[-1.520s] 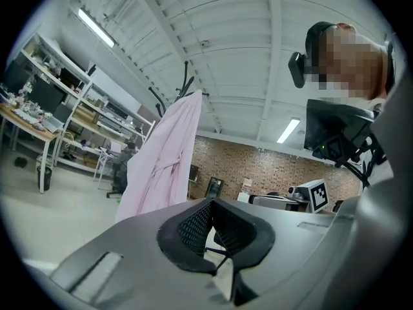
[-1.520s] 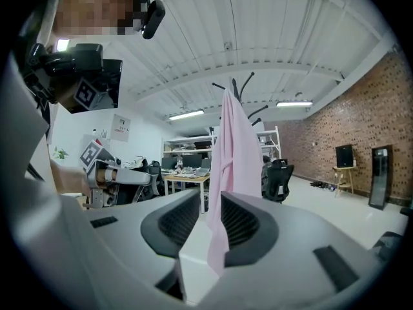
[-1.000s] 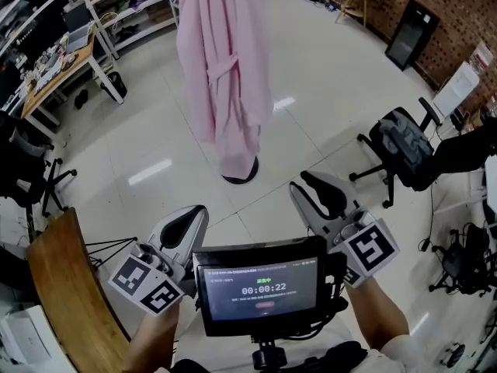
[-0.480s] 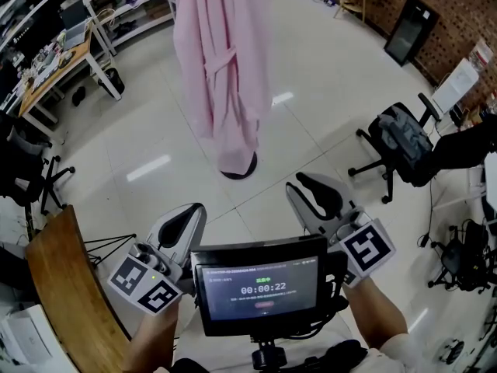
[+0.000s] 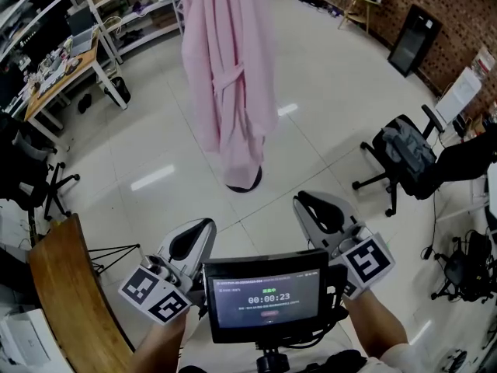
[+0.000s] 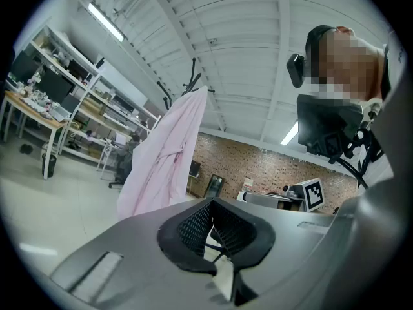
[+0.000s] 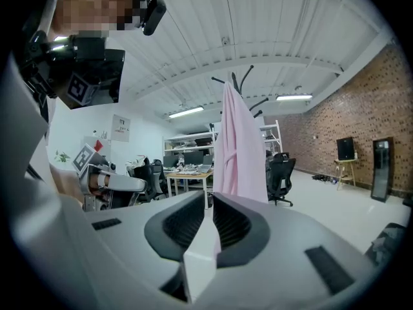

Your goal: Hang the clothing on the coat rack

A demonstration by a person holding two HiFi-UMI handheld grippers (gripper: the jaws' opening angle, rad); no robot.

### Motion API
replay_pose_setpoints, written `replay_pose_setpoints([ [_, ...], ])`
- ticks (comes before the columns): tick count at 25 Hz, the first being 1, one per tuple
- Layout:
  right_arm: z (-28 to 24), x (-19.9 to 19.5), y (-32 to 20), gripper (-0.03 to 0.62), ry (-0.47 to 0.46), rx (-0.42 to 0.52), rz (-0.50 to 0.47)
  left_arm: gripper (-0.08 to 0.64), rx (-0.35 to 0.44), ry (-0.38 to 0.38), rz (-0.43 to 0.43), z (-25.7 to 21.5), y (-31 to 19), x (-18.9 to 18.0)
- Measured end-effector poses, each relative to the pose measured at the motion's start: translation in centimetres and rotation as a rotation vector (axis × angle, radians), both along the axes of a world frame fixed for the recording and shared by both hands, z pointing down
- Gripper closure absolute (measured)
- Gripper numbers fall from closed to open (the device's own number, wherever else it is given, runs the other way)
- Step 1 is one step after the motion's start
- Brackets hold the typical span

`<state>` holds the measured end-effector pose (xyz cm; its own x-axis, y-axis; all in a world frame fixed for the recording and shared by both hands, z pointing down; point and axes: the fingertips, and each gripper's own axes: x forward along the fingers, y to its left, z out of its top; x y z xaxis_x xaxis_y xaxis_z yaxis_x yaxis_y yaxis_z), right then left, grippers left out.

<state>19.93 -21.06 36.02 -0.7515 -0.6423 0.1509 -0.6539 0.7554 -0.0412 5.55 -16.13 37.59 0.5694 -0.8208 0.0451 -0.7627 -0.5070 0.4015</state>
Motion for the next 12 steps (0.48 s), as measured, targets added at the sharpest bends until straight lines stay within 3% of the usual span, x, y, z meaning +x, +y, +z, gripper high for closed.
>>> replay_pose_setpoints([
  [12,-2.8,-1.5,-1.2,0.58,-0.027,0.043,-0.014,0.558,0.02,0.002,0.005,-0.3,0.1,-0.5],
])
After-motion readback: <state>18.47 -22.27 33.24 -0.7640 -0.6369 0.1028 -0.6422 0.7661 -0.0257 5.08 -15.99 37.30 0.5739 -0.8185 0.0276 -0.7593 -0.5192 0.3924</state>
